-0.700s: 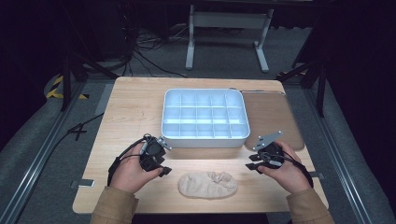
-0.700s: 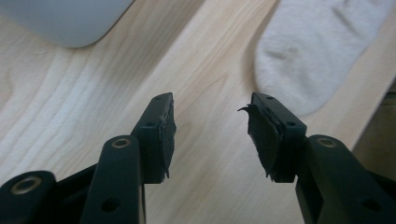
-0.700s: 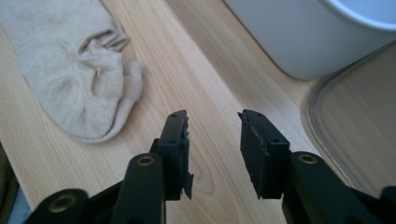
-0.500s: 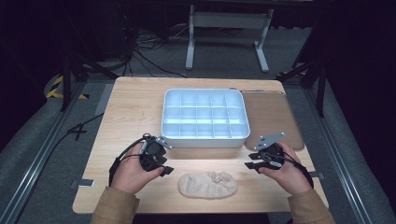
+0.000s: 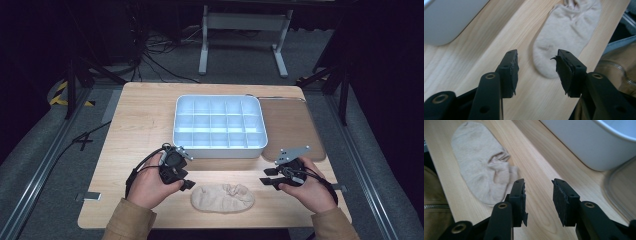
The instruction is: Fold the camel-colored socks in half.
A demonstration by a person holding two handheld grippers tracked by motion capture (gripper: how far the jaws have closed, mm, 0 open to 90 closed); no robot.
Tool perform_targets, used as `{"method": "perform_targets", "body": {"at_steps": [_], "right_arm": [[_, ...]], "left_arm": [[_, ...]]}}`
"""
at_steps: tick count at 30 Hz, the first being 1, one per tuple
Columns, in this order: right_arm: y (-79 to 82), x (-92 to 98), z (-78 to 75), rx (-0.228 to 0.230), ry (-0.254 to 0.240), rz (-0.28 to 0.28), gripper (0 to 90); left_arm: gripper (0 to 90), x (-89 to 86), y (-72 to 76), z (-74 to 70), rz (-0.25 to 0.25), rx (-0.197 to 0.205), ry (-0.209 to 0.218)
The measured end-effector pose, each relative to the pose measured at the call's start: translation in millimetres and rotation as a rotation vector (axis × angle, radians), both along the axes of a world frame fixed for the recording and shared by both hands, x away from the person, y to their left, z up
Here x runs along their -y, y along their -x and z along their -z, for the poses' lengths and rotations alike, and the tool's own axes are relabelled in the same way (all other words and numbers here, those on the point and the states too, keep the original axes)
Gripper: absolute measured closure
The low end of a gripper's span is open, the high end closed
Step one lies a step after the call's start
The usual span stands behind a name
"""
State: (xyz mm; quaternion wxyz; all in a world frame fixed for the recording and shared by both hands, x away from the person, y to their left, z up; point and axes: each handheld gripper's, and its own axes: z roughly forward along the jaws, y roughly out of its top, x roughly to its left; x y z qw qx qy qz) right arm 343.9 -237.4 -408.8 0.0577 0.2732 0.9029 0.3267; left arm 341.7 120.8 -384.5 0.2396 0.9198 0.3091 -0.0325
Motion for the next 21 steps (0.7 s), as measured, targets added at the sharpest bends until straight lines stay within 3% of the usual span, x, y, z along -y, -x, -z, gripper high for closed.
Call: {"method": "perform_targets", "body": {"at_steps": [2, 5, 6, 7, 8, 9, 12, 17, 21], "right_arm": [[1.7, -1.1, 1.6, -0.005, -0.019, -0.001, 61.6], [3.5, -3.1, 3.9, -0.031, 0.002, 0.002, 62.4], [4.1, -4.1, 4.4, -0.037, 0.003, 0.001, 63.1], [4.1, -4.1, 4.4, -0.037, 0.003, 0.001, 63.1], [5.2, -6.9, 6.5, -0.057, 0.001, 0.008, 63.8], [6.7, -11.7, 10.1, -0.068, -0.005, 0.015, 63.9], [9.4, -25.4, 19.8, -0.099, 0.028, -0.014, 67.7], [14.8, -40.1, 21.8, -0.103, 0.035, -0.047, 73.8], [18.0, -47.5, 22.9, -0.113, 0.031, -0.074, 79.8]], "left_arm": [[54.1, 4.7, 1.8, 0.9, 0.014, -0.007, 0.013], [55.6, 8.5, 1.7, 4.5, 0.022, -0.017, 0.016], [56.7, 8.1, -0.2, 8.0, -0.022, -0.060, 0.024], [58.3, 8.1, -0.2, 8.0, -0.022, -0.060, 0.024], [58.3, 5.6, -3.2, 12.6, -0.084, -0.107, 0.034], [57.4, 3.6, -5.0, 15.7, -0.103, -0.121, 0.022], [57.5, -1.3, -7.6, 22.7, -0.120, -0.110, -0.016], [57.7, 0.4, -5.9, 25.5, -0.075, -0.091, 0.002], [58.0, 1.3, -5.7, 29.7, -0.056, -0.086, -0.007]]}}
